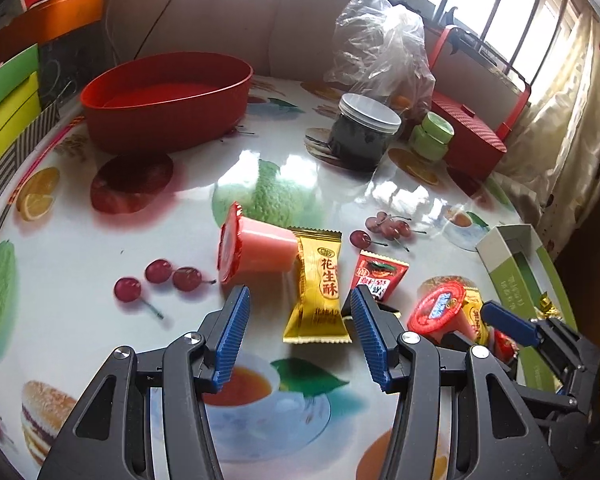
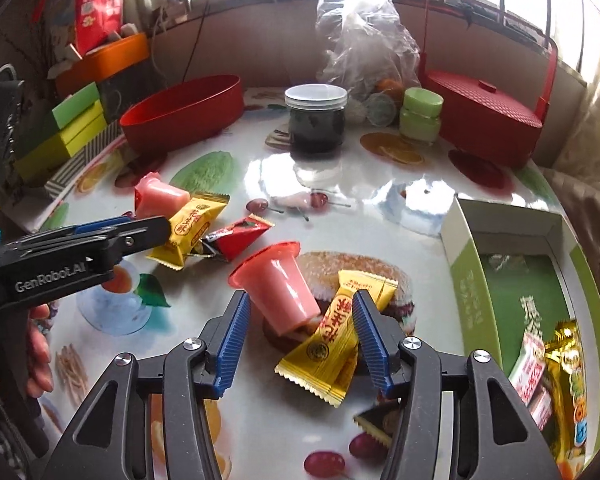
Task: Organize snacks
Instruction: 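Grasp a yellow peanut-crisp bar with the left tool while the right tool grasps a pink jelly cup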
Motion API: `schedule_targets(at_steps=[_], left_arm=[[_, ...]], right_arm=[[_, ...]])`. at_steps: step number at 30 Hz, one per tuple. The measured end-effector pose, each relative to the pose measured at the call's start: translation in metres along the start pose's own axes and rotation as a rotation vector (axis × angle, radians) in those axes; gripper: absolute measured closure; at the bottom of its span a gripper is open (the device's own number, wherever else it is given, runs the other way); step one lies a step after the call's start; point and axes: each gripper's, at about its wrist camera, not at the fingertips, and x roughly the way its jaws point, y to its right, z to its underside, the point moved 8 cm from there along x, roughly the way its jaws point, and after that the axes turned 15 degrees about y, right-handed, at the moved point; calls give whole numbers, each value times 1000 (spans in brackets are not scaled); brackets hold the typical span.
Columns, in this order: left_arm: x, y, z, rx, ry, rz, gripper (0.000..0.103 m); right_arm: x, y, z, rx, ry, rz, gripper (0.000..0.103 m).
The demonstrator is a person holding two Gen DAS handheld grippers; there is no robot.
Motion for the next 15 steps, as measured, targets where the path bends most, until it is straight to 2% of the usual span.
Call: schedule_targets(at_steps=[15], left_arm=[[22,3,4,39,-29,-1,49]], right_arm=[[17,-11,-6,-109,-1,0,46]])
